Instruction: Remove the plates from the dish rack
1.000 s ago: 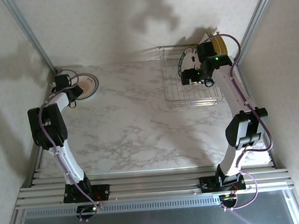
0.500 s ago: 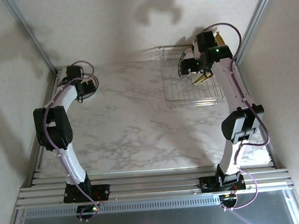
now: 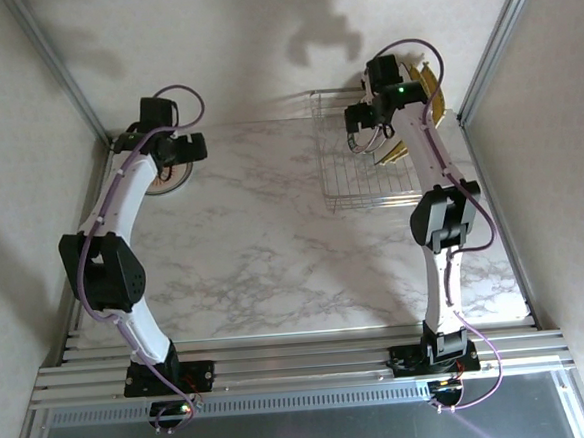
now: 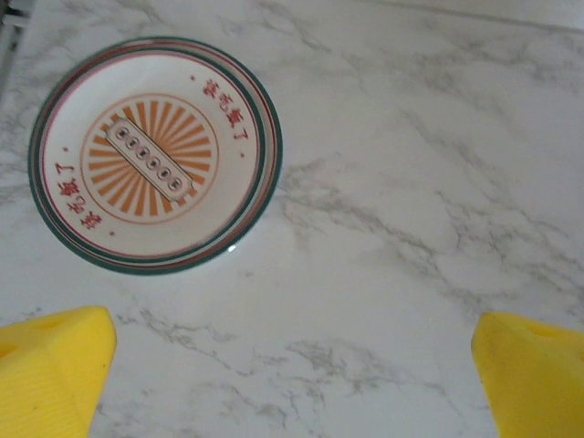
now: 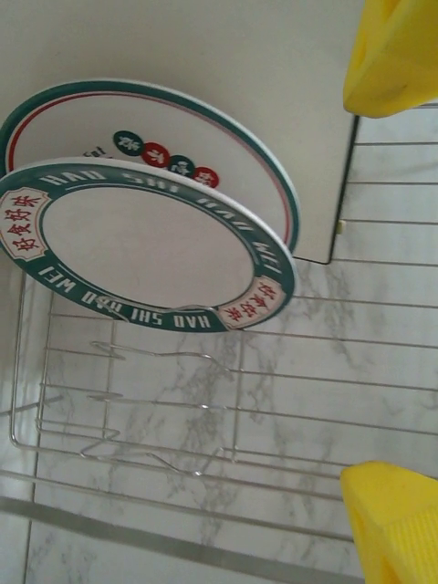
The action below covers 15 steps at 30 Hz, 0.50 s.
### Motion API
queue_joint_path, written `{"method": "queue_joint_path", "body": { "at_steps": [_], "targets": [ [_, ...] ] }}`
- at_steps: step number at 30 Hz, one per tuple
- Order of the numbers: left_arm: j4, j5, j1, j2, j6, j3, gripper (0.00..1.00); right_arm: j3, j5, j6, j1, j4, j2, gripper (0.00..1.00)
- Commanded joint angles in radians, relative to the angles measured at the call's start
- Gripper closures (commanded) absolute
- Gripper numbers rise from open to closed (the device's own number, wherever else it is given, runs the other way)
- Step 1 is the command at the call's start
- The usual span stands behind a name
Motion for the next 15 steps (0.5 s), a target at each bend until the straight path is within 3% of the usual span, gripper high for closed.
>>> {"method": "queue_joint_path", "body": {
  "at_steps": [1, 15],
  "targets": [
    [-0.068, 0.030, -0.012, 0.012, 0.026, 0.028, 0.00, 0.062, 0.030, -0.019, 0.000, 0.012, 0.060, 0.04],
    [-0.049, 0.055, -0.027, 0.048, 0.034, 0.025, 0.00, 0.259, 0.072, 0.006, -0.019, 0.049, 0.237, 0.11]
  ]
}}
